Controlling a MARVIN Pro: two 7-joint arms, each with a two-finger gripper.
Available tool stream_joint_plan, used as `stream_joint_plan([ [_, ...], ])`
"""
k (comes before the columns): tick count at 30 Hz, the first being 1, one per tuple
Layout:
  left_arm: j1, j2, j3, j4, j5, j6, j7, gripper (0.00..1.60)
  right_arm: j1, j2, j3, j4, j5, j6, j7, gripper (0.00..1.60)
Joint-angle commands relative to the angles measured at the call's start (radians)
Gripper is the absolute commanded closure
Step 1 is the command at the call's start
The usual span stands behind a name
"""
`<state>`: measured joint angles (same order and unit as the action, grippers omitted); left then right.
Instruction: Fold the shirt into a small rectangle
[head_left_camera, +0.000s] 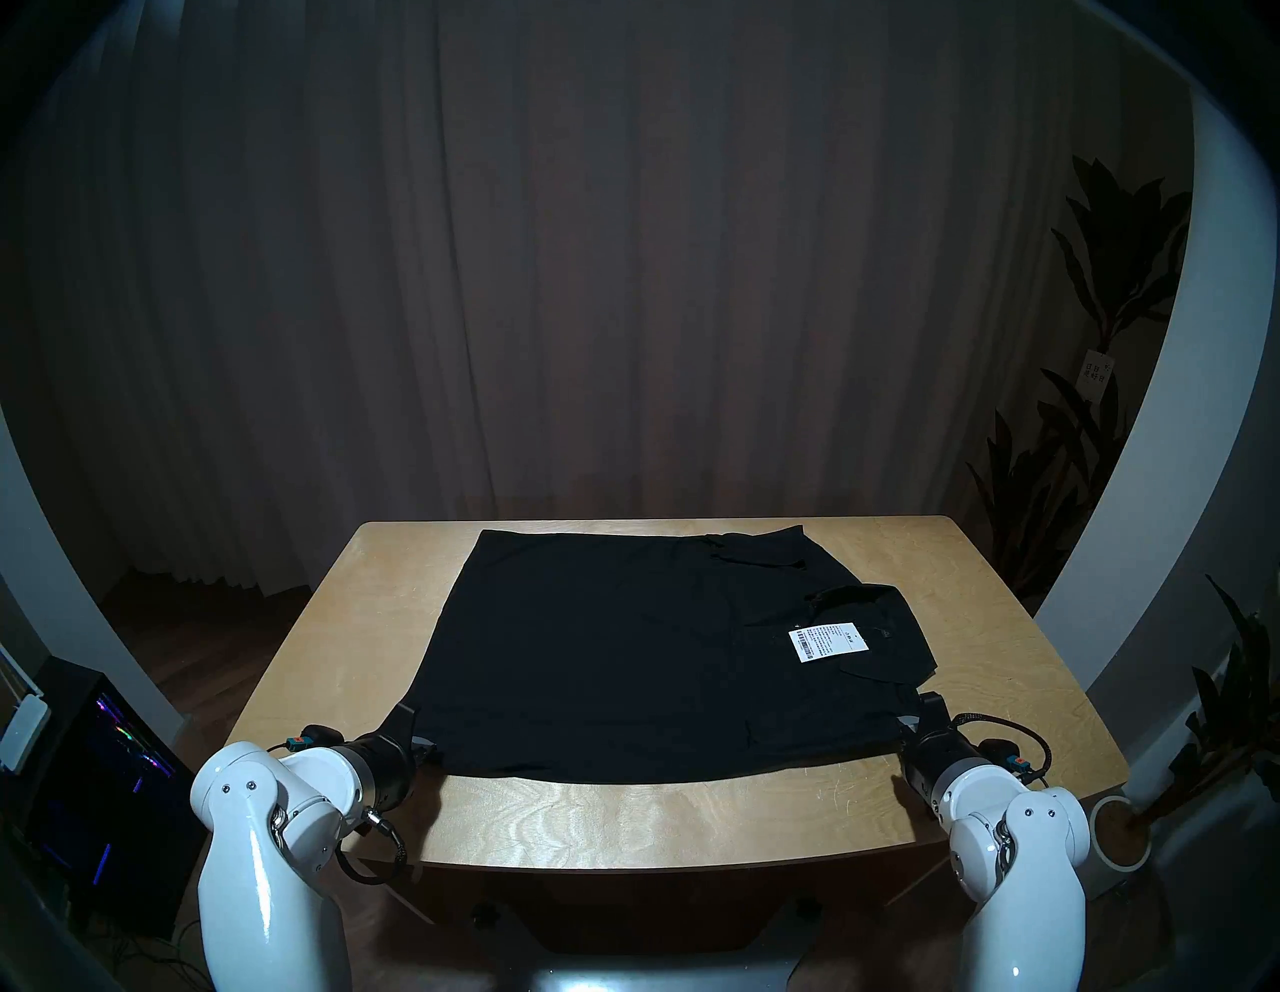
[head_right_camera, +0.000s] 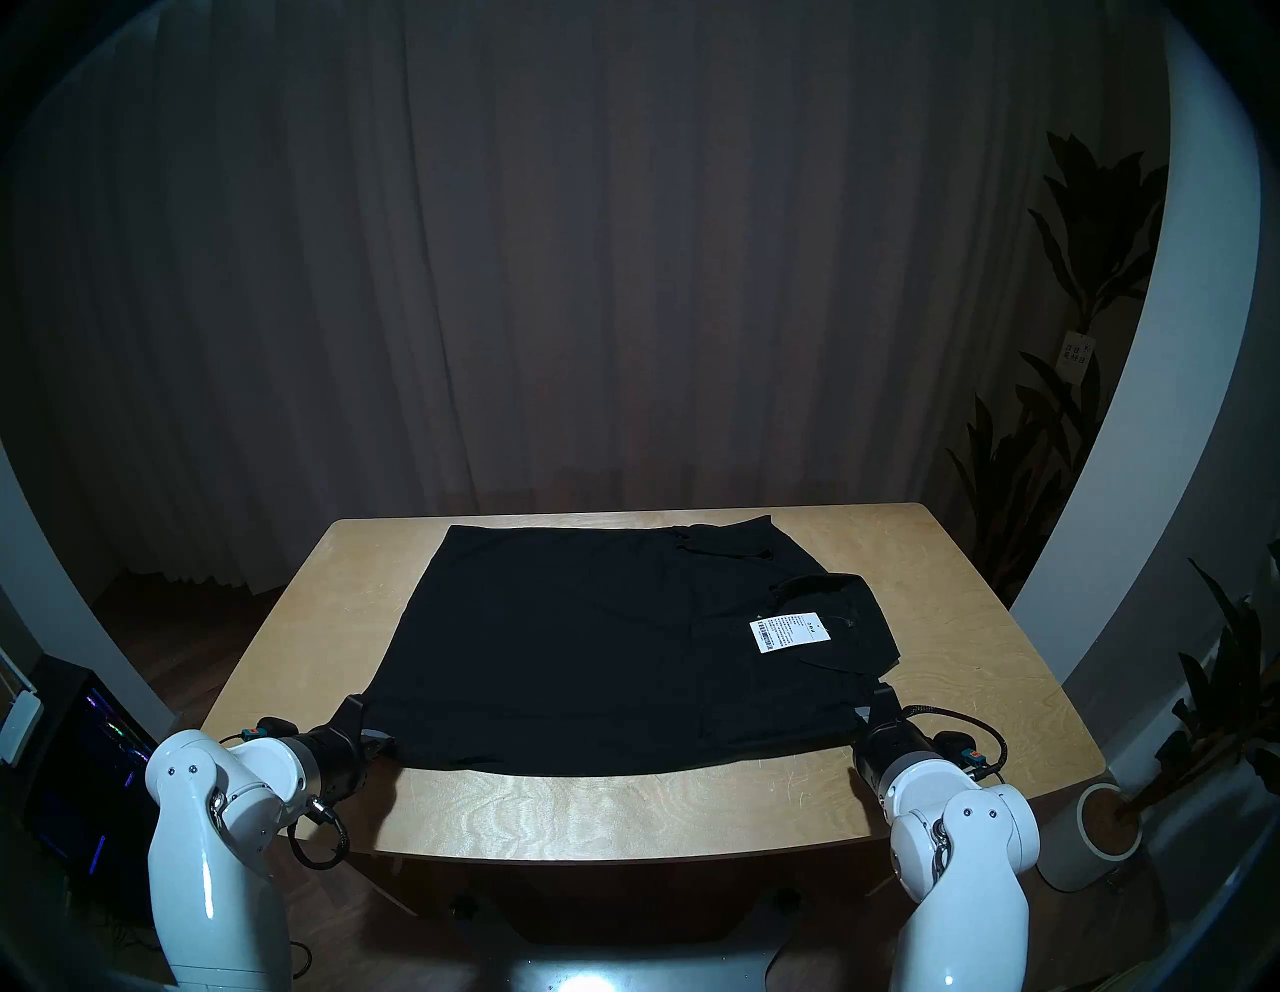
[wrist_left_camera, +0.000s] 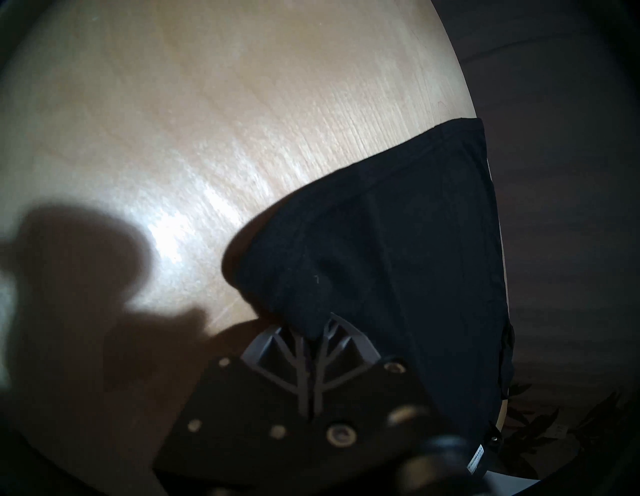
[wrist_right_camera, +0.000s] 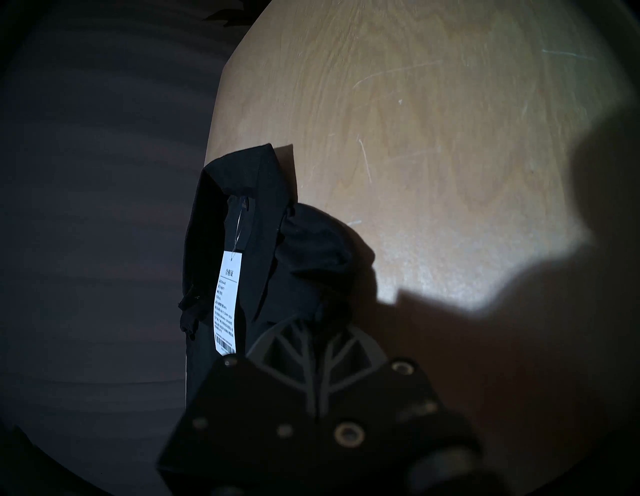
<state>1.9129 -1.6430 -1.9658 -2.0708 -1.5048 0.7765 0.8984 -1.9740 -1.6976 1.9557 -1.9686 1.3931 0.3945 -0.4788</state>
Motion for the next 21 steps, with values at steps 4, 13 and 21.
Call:
stream_joint_plan([
  [4,-0.096,0.031,0.029,-0.052,-0.018,0.021,0.08,1.6,0.075,0.056,0.041,0.034,0.033,0.013,0.034,1.6],
  [13,-0.172,0.065,0.057,-0.03,-0.022,0.042,0.115,1.6,0.157,0.12,0.043,0.059,0.049,0.048,0.062,1.6],
  [21,-0.24,0.088,0.065,-0.002,-0.015,0.041,0.124,1.6,0.234,0.164,0.042,0.097,0.069,0.085,0.08,1.6],
])
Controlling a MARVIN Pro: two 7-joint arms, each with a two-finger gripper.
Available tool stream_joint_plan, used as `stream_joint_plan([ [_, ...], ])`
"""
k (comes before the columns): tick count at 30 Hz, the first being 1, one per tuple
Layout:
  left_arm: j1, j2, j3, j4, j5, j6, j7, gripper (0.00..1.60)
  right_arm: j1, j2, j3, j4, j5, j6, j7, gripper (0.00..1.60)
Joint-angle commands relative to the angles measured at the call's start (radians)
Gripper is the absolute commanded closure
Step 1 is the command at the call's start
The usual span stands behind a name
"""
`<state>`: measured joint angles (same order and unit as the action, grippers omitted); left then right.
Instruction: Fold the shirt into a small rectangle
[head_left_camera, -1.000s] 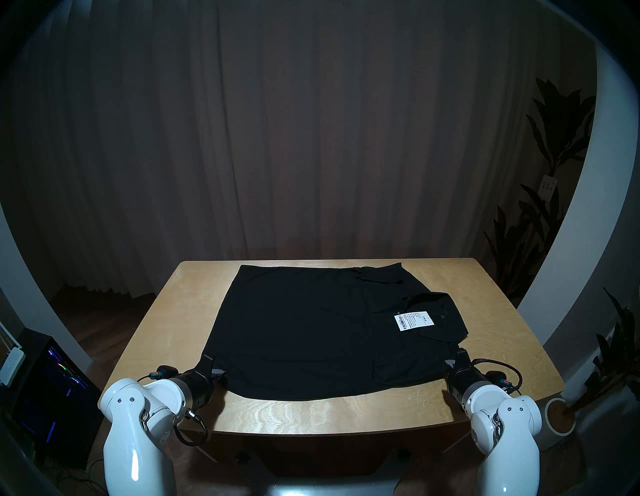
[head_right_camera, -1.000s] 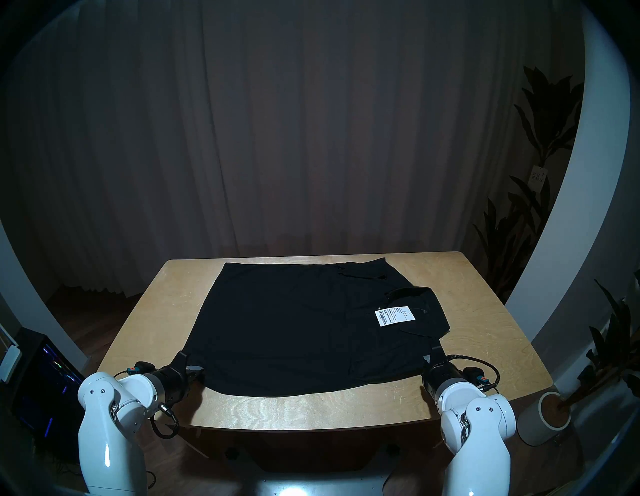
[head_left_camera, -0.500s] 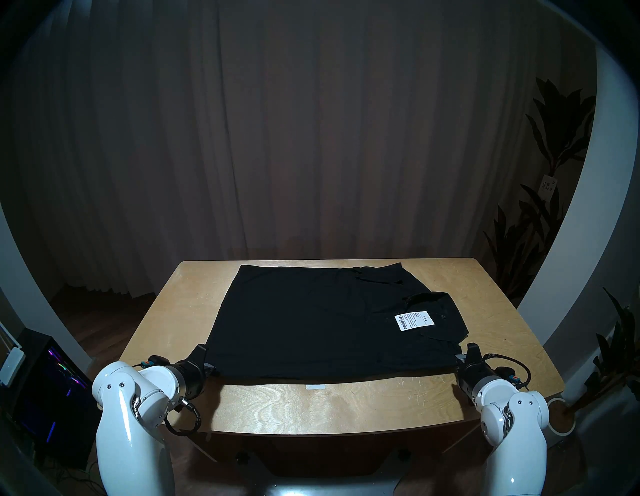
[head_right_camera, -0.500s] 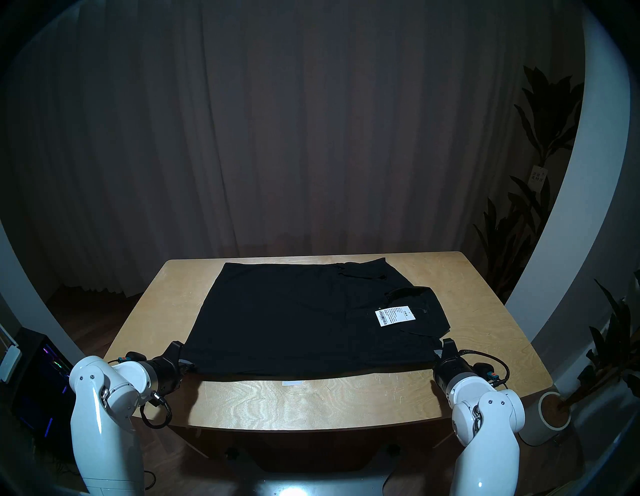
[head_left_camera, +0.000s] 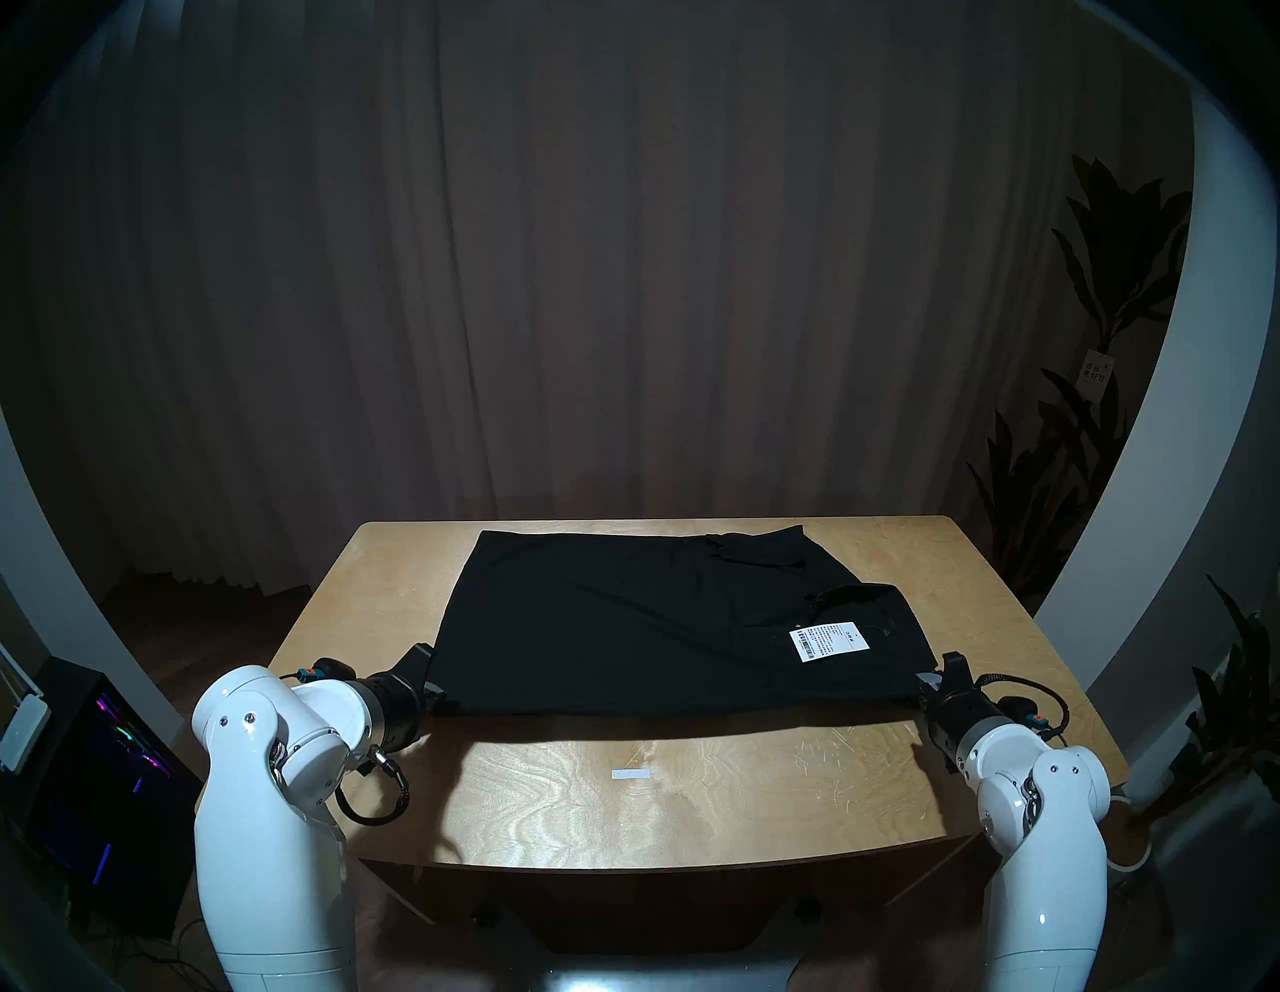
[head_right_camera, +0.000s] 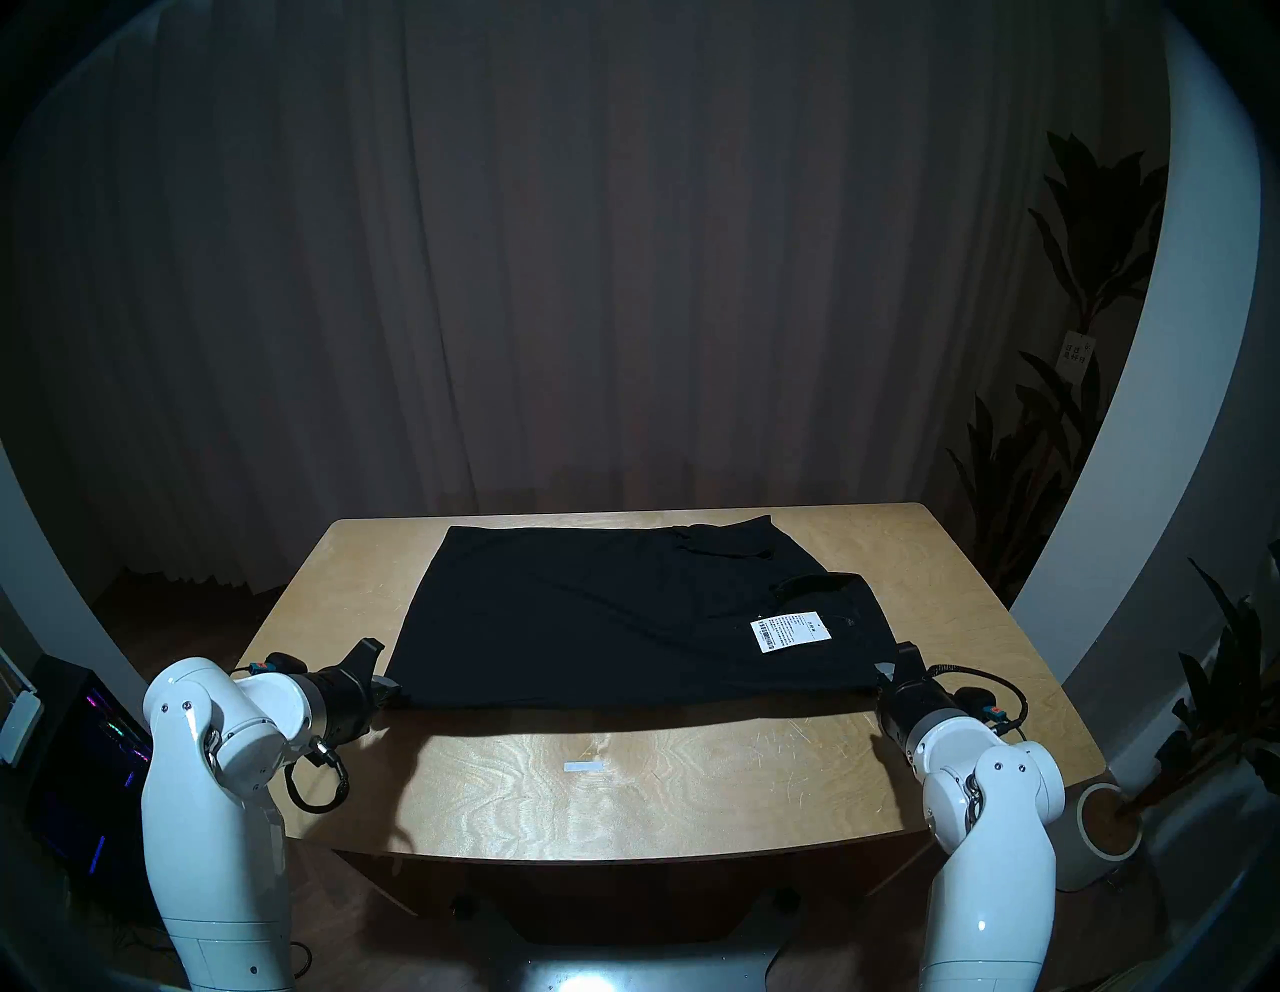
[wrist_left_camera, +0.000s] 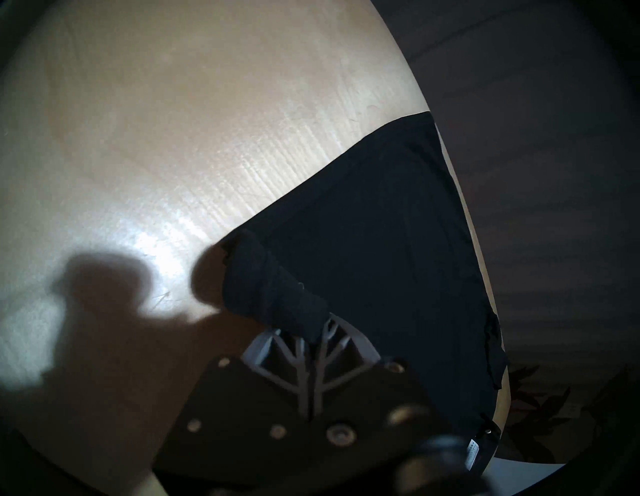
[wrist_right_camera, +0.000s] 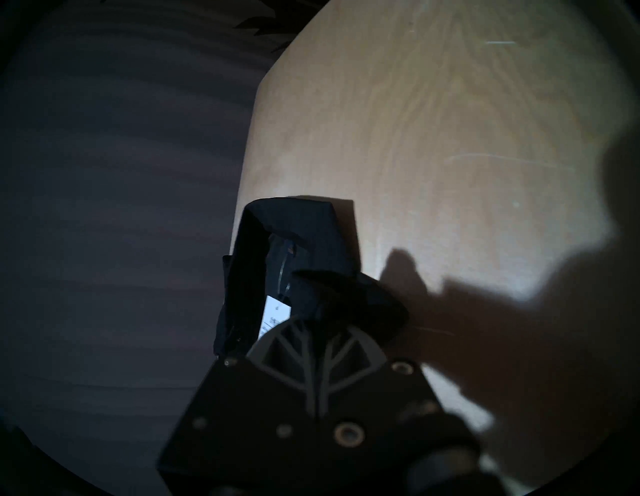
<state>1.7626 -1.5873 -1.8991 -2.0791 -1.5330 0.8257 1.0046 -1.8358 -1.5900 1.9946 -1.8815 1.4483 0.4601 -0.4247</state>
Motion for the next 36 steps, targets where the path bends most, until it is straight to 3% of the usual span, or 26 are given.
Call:
stream_joint_plan([
  [1,-0.101,0.037,0.002,0.014,0.019,-0.008,0.018,1.6,0.108,0.061,0.002,0.02,0.015,0.023,0.026,1.6],
  [22,-0.308,0.145,0.086,0.191,0.094,-0.058,-0.01,1.6,0.315,0.106,-0.072,0.202,-0.003,0.009,0.039,1.6],
  [27,-0.358,0.168,0.123,0.256,0.111,-0.051,-0.004,1.6,0.366,0.148,-0.135,0.224,-0.08,0.004,-0.033,1.6],
  [36,-0.438,0.185,0.159,0.345,0.139,-0.069,0.009,1.6,0.449,0.166,-0.23,0.212,-0.149,-0.002,-0.144,1.6],
])
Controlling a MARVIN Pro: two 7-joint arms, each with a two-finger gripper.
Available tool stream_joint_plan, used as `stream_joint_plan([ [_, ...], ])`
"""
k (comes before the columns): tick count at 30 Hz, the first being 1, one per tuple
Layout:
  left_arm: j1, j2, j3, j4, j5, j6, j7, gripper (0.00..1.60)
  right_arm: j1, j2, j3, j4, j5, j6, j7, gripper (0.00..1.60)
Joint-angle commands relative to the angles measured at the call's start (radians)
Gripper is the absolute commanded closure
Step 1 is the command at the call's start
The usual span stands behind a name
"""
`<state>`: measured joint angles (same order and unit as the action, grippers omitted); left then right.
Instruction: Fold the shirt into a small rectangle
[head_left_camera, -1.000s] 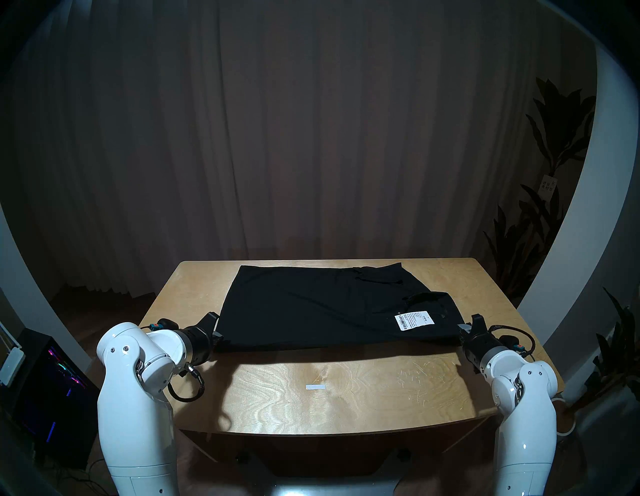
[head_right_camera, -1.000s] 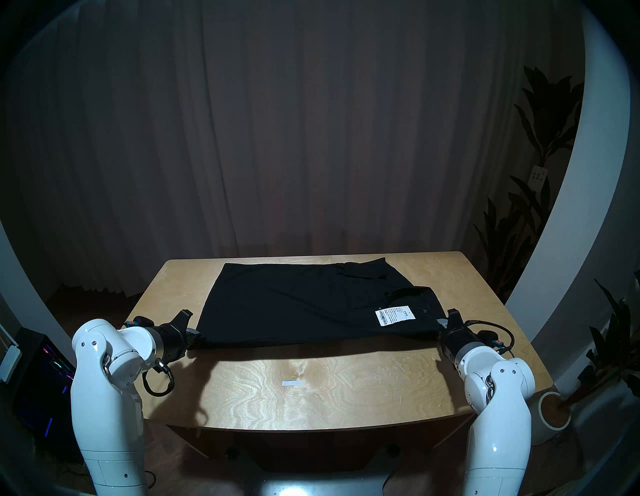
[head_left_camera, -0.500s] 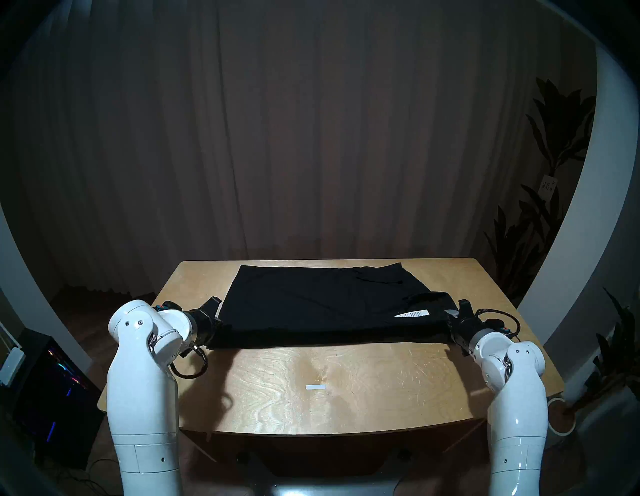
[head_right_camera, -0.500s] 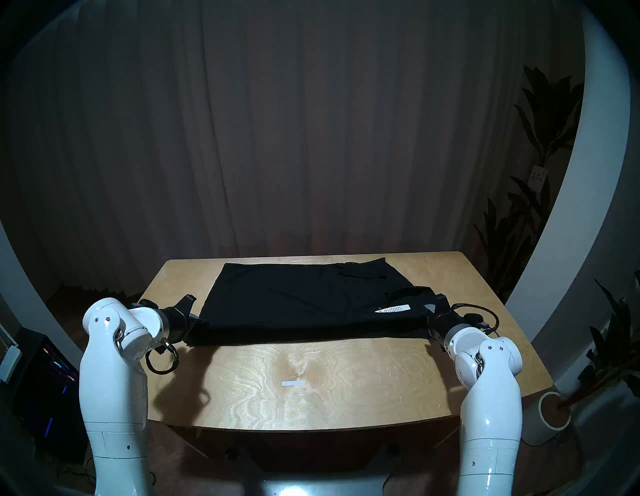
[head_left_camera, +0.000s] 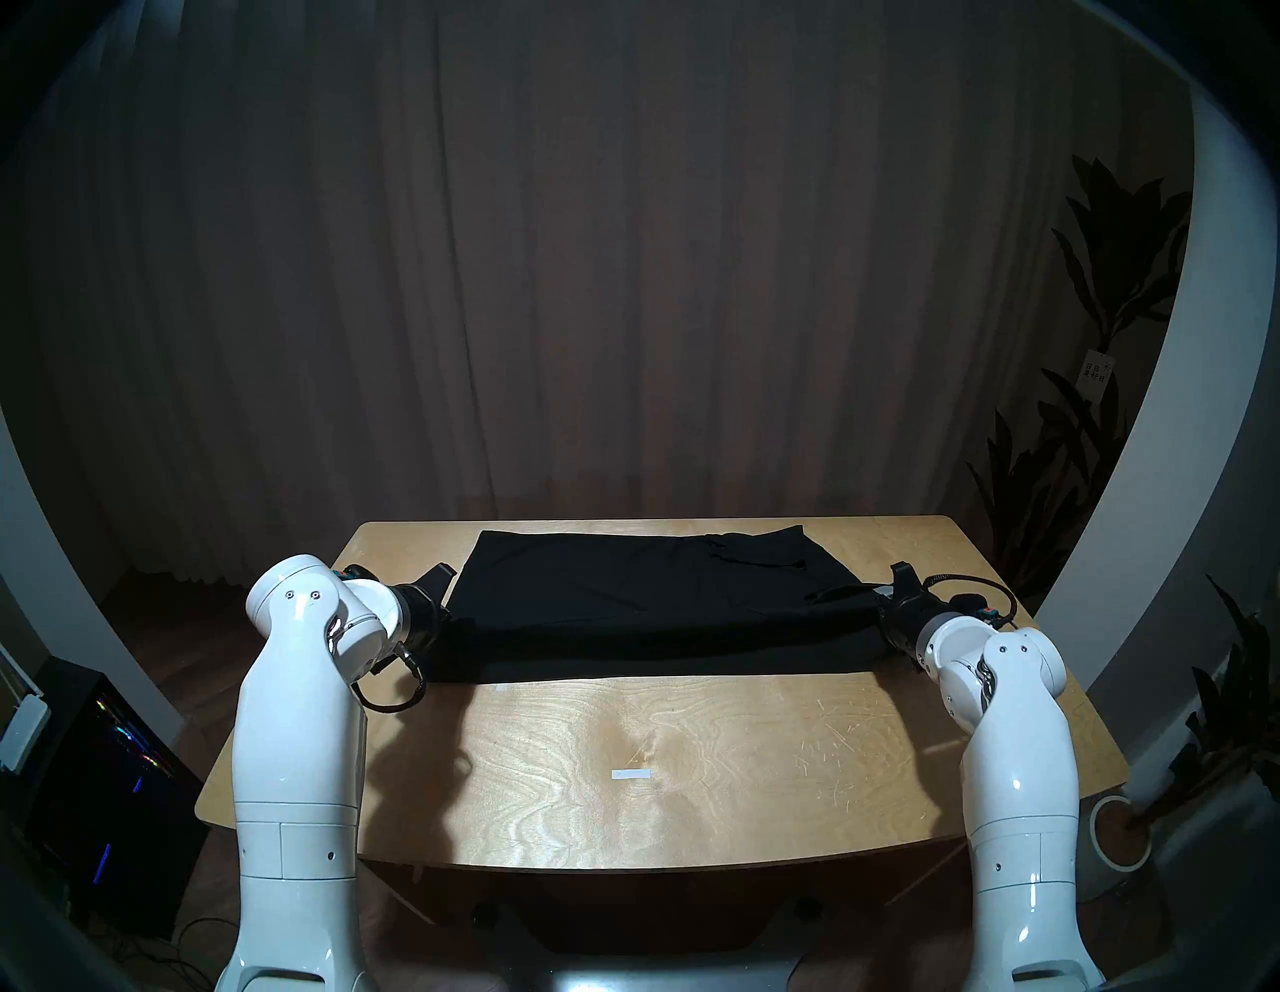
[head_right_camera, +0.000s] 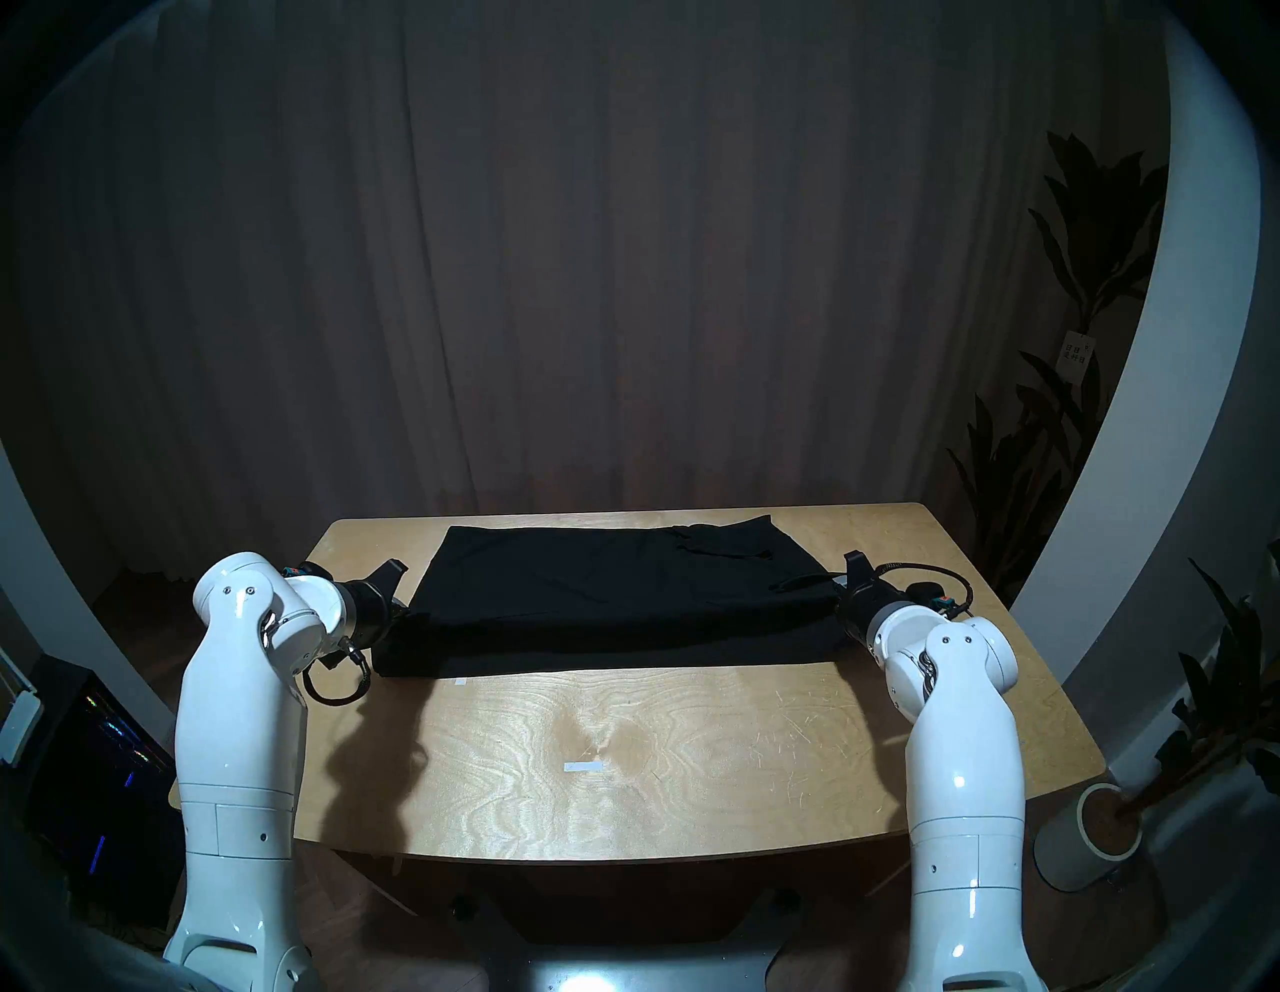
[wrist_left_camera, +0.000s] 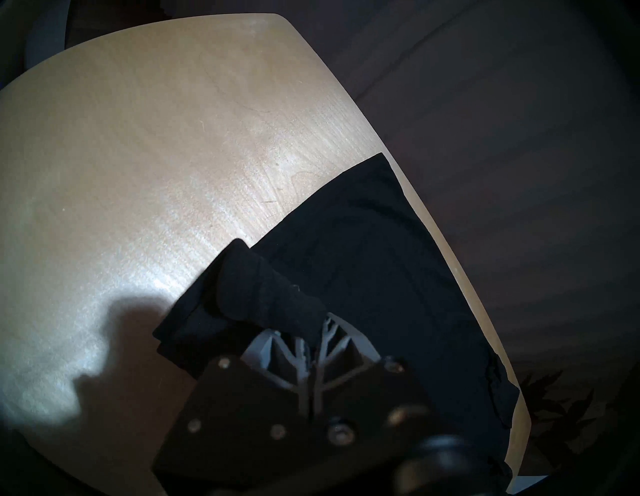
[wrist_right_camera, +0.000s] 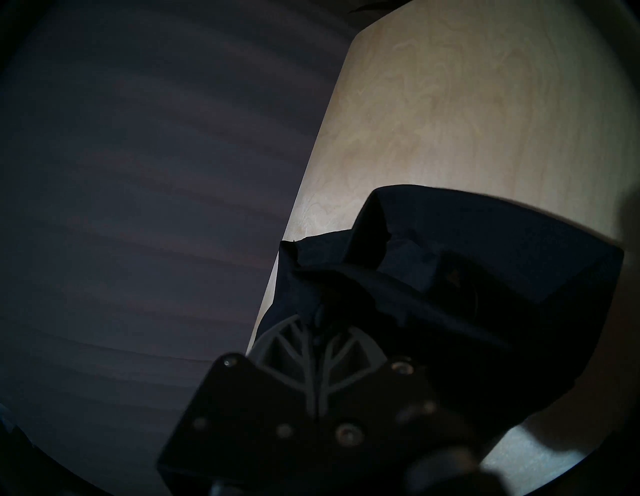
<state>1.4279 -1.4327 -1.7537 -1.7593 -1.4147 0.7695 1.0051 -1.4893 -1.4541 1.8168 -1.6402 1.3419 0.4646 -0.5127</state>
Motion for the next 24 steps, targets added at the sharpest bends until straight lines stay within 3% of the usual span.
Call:
stream_joint_plan([
  [1,-0.106,0.035,0.017,0.028,0.025,-0.02,0.007,1.6,0.107,0.029,-0.061,-0.031,-0.046,-0.01,-0.072,1.6],
  [15,-0.231,0.047,0.061,0.152,0.066,-0.064,0.029,1.6,0.245,0.024,-0.16,0.056,-0.122,-0.016,-0.291,1.6],
  [24,-0.31,0.042,0.104,0.233,0.086,-0.078,0.049,1.6,0.333,0.01,-0.195,0.14,-0.14,-0.027,-0.391,1.6],
])
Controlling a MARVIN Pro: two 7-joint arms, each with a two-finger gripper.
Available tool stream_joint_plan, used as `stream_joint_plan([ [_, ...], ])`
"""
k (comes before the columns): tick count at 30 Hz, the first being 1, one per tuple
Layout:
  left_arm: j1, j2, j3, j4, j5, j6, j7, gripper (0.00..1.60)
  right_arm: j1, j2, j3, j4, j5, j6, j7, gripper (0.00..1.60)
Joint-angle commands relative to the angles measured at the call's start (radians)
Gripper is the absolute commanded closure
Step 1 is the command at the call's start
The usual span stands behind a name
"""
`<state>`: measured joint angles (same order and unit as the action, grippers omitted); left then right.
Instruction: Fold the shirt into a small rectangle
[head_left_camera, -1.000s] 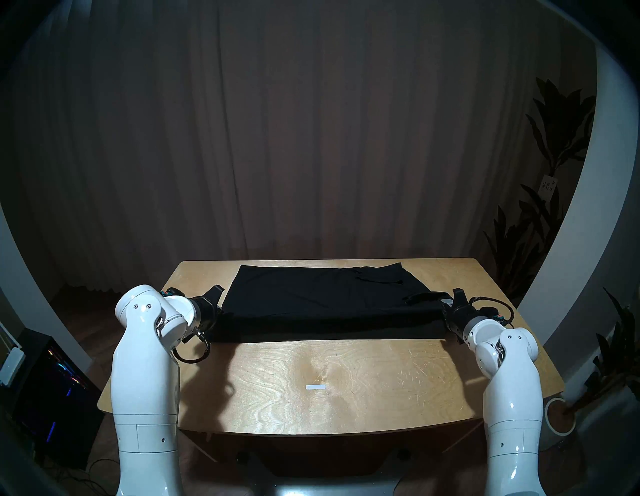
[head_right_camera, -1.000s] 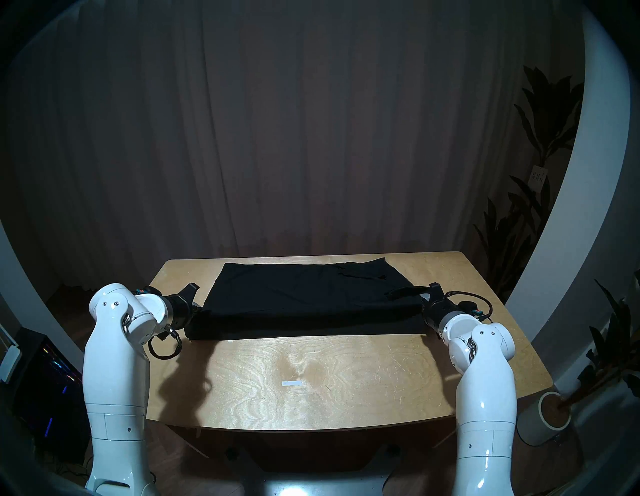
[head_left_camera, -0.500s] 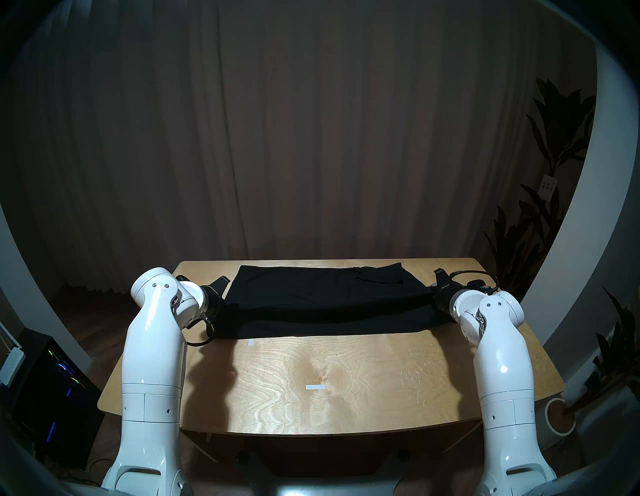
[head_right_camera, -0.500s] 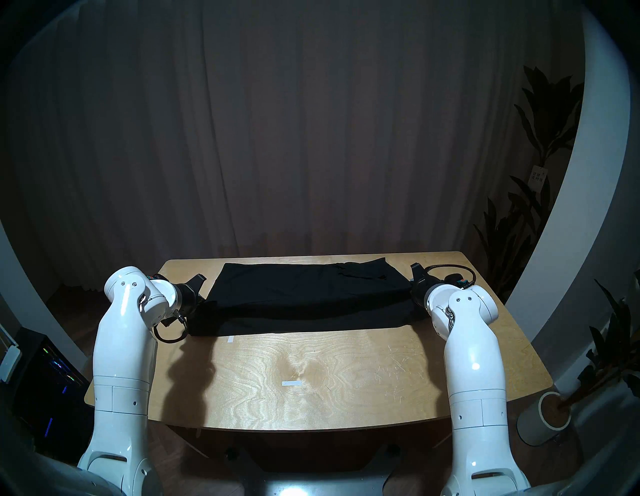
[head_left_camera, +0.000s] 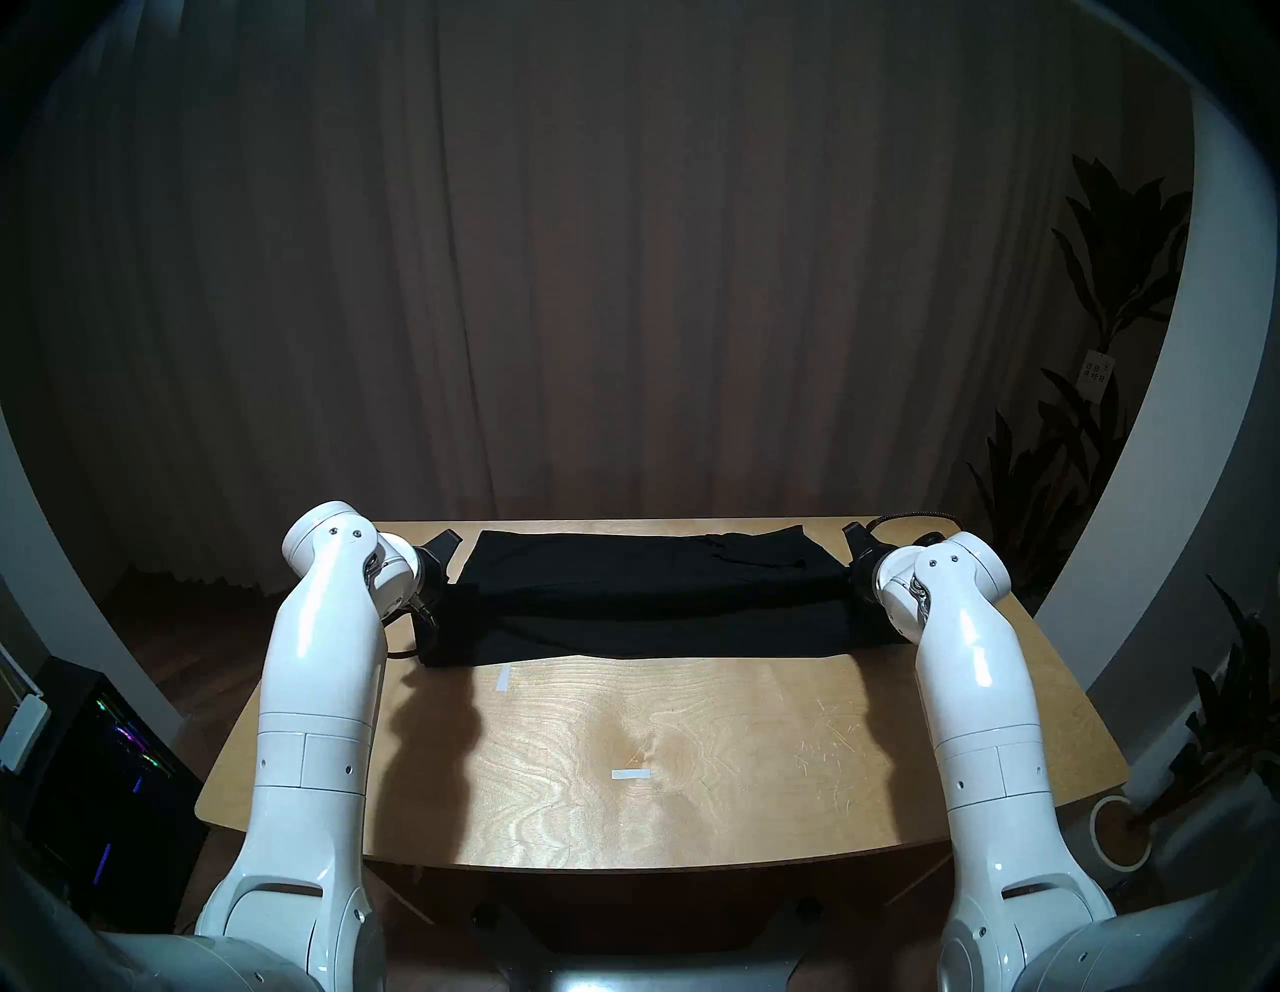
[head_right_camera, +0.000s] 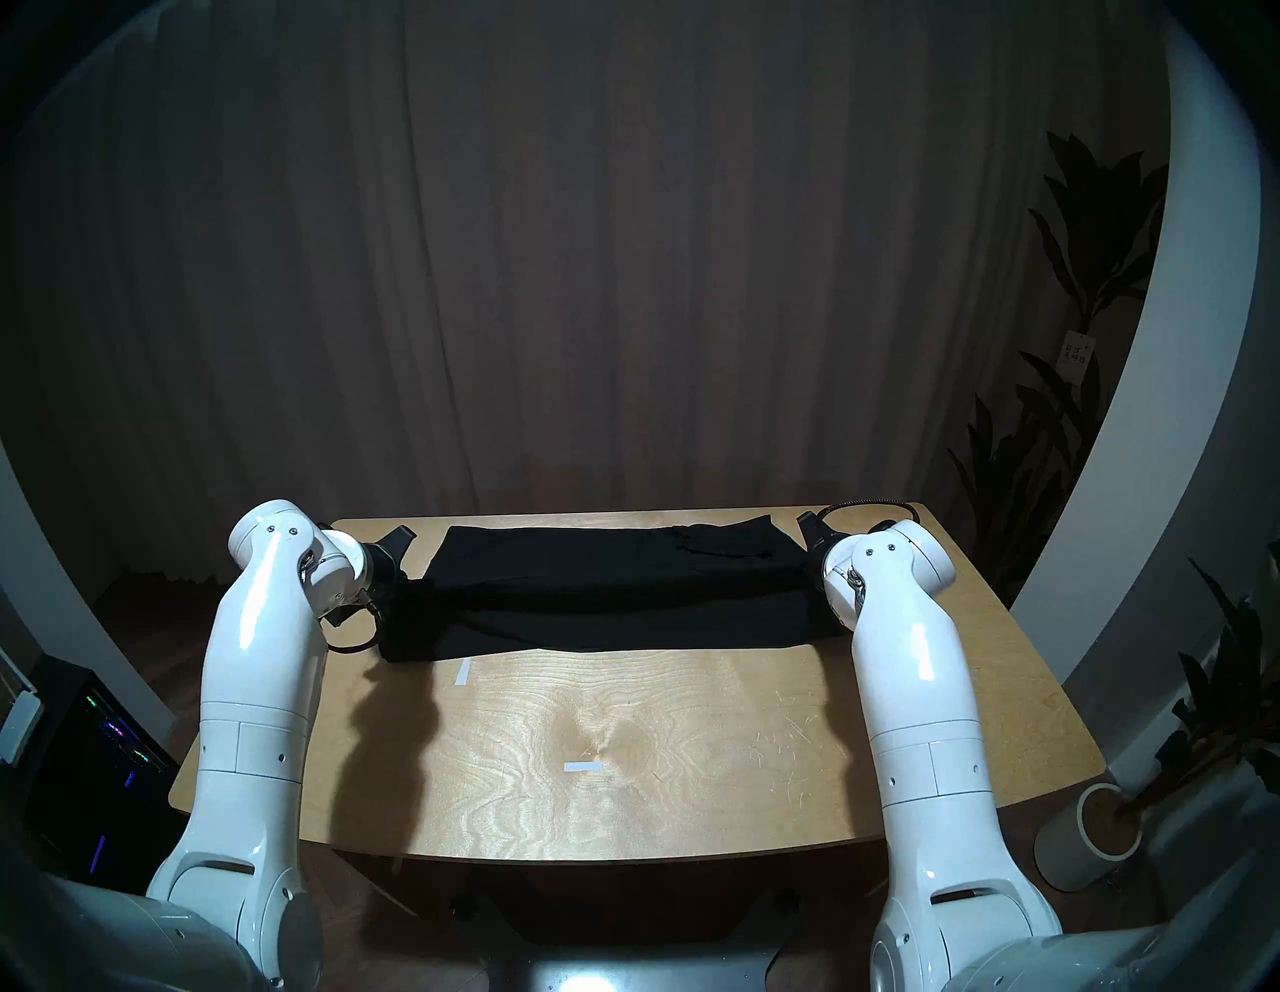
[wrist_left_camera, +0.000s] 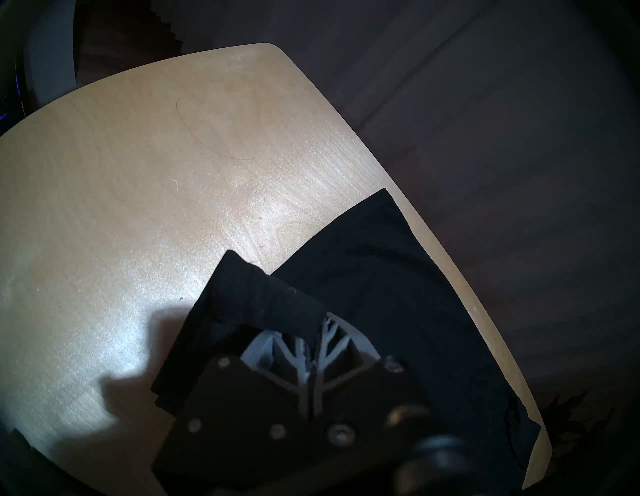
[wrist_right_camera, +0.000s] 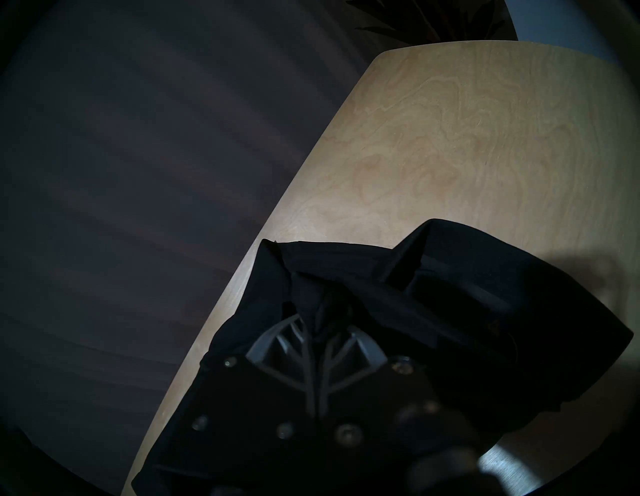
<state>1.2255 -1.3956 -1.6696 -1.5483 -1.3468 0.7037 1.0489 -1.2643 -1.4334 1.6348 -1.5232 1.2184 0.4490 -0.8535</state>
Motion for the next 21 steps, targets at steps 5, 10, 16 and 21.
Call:
stream_joint_plan([
  [5,-0.143,0.003,0.045,0.057,0.029,-0.018,0.016,1.6,0.149,-0.019,-0.018,0.072,-0.02,-0.021,-0.094,1.6],
  [10,-0.181,-0.003,0.065,0.091,0.036,-0.027,0.021,1.6,0.192,-0.021,-0.02,0.118,-0.025,-0.029,-0.13,1.6],
  [16,-0.232,-0.01,0.09,0.142,0.045,-0.036,0.028,1.6,0.249,-0.024,-0.015,0.173,-0.026,-0.038,-0.169,1.6],
  [21,-0.264,-0.014,0.105,0.179,0.053,-0.042,0.03,1.6,0.285,-0.029,-0.01,0.21,-0.025,-0.044,-0.19,1.6],
])
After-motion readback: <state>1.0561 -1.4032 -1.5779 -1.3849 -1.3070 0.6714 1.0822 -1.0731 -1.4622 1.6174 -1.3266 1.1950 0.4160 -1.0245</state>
